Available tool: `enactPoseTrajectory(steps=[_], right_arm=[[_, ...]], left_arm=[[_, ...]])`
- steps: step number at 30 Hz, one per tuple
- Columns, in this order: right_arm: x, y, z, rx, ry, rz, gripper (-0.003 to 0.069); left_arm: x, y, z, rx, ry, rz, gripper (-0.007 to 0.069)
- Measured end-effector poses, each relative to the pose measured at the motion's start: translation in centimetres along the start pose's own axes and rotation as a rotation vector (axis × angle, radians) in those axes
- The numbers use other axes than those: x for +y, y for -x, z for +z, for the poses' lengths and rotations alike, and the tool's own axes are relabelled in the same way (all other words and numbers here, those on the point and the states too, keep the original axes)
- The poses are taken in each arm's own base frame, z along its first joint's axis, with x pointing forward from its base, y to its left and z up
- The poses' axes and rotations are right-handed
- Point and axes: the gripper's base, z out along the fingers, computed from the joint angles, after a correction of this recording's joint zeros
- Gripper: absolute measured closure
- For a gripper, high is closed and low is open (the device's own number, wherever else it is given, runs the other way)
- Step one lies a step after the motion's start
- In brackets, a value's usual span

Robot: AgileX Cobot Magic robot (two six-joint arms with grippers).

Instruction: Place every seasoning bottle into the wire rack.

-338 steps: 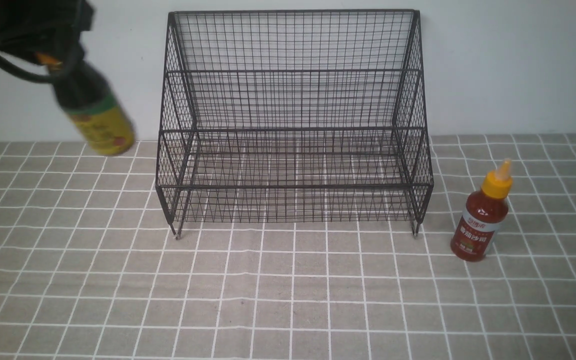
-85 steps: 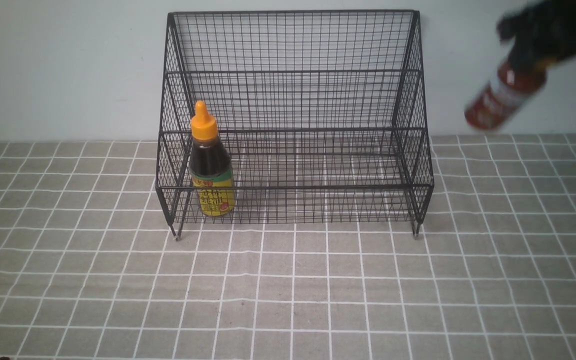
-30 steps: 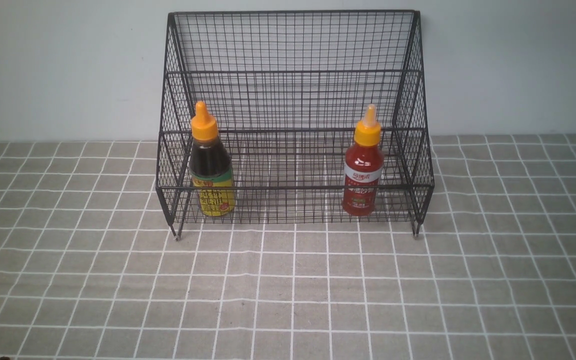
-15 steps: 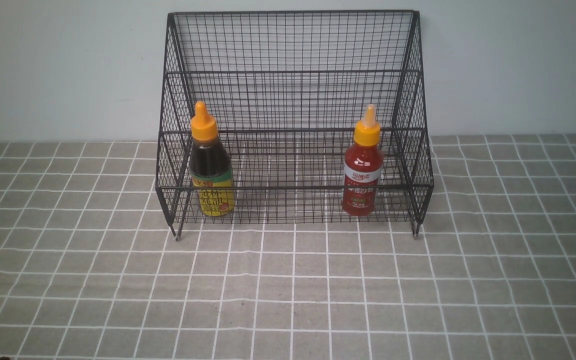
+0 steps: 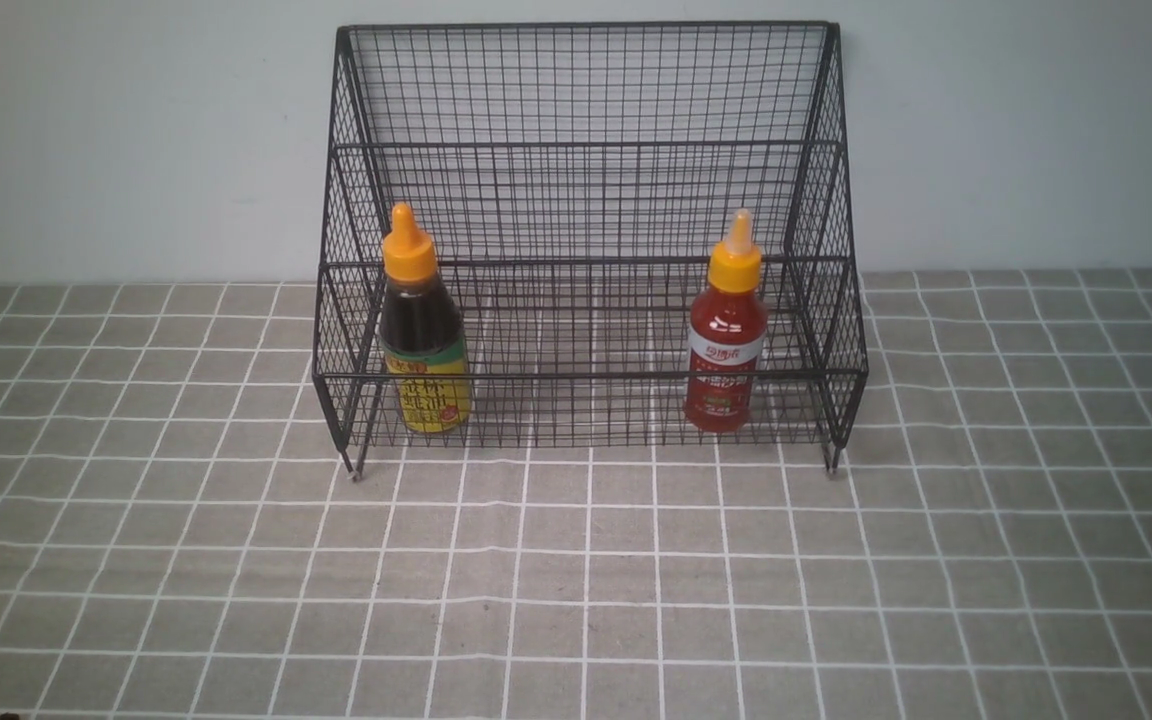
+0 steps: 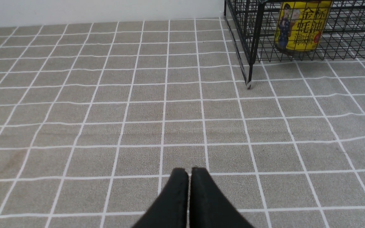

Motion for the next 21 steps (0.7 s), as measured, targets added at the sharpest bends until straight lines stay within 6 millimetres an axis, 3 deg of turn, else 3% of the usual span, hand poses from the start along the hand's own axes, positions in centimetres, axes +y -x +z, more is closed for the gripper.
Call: enactPoseTrajectory(steps=[6, 12, 13, 14, 17, 21], right_arm=[[-0.6, -1.9, -0.1, 0.176, -0.063, -0.061, 0.0669], [-2.4, -7.4, -0.2, 0.348, -0.297, -0.12, 0.0669], [-3.1, -9.3, -0.5, 0.398, -0.369, -0.125, 0.0669], [-3.2, -9.5, -0.6, 0.404, -0.378, -0.125, 0.0669], [-4.5, -13.6, -1.6, 0.502, -0.497, -0.121, 0.0669], [-4.8, -14.3, -1.8, 0.499, -0.529, -0.123, 0.0669]], left_arm=[[0.0, 0.0, 0.0, 0.0, 0.0, 0.0, 0.0631], [0.0, 0.0, 0.0, 0.0, 0.0, 0.0, 0.0631], [0.0, 0.0, 0.0, 0.0, 0.0, 0.0, 0.0631], [0.0, 0.0, 0.0, 0.0, 0.0, 0.0, 0.0631], [0.0, 0.0, 0.0, 0.0, 0.0, 0.0, 0.0631], [0.0, 0.0, 0.0, 0.0, 0.001, 0.0, 0.0631]])
